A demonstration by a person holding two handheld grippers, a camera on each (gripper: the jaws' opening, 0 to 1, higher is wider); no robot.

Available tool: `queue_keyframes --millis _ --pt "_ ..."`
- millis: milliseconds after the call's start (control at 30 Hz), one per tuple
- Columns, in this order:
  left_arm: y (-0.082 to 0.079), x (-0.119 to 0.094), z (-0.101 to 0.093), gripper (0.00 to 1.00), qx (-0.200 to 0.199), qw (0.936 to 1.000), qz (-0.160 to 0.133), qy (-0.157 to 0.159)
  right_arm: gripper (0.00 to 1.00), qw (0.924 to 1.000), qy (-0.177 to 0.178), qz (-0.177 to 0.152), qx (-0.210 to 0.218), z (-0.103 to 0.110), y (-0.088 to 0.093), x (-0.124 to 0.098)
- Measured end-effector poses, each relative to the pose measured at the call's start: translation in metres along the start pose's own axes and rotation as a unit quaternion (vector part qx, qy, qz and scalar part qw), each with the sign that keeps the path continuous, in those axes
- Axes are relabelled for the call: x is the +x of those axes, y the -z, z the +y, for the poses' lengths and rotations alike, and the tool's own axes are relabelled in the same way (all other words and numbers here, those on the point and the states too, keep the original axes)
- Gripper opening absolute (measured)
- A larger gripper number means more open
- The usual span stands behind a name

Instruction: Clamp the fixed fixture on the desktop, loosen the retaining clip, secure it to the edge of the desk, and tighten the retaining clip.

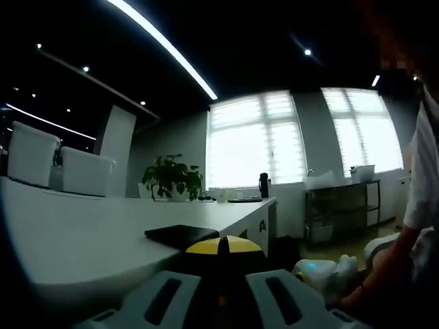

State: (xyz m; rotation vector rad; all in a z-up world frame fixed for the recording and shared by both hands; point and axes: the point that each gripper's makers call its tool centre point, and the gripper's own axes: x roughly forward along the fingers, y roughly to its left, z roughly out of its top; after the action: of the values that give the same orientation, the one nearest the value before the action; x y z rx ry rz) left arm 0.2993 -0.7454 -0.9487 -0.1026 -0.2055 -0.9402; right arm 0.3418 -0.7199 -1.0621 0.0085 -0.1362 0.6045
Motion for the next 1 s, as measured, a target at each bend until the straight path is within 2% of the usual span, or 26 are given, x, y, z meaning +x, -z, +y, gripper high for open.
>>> queue_keyframes --millis 100,200,300,467,600,733,833,933,1000 --pt "0.000 0.000 0.000 0.02 0.003 1.0000 0.000 -0.001 0.40 0.9999 0.016 -0.004 -0.003 -0.002 -0.005 0.007" --pt "0.000 0.000 0.000 0.02 0.004 1.0000 0.000 0.000 0.25 0.9990 0.042 -0.012 0.011 -0.007 -0.014 0.008" --pt "0.000 -0.001 0.001 0.02 -0.006 1.0000 -0.008 0.001 0.24 0.9991 0.041 -0.004 -0.009 -0.007 -0.011 0.011" --pt "0.000 0.000 0.000 0.02 -0.002 1.0000 0.004 0.000 0.24 0.9995 0.021 0.000 -0.023 -0.006 -0.010 0.013" --pt "0.001 -0.001 0.000 0.02 -0.001 1.0000 -0.003 0.001 0.24 0.9992 -0.027 -0.002 -0.029 -0.004 -0.010 0.015" --pt "-0.001 -0.001 0.000 0.02 -0.011 0.9999 -0.011 0.004 0.24 0.9943 -0.106 0.003 -0.005 0.003 -0.009 0.017" --pt "-0.001 -0.001 0.000 0.02 -0.011 0.9999 -0.007 0.004 0.24 0.9836 -0.177 0.007 -0.034 0.005 -0.009 0.018" --pt "0.000 -0.001 0.000 0.02 -0.010 0.9999 -0.005 0.004 0.24 0.9727 -0.223 0.016 -0.063 0.008 -0.008 0.019" --pt "-0.001 -0.001 0.000 0.02 -0.010 0.9999 -0.007 0.005 0.24 0.9628 -0.252 0.021 -0.095 0.011 -0.005 0.020"
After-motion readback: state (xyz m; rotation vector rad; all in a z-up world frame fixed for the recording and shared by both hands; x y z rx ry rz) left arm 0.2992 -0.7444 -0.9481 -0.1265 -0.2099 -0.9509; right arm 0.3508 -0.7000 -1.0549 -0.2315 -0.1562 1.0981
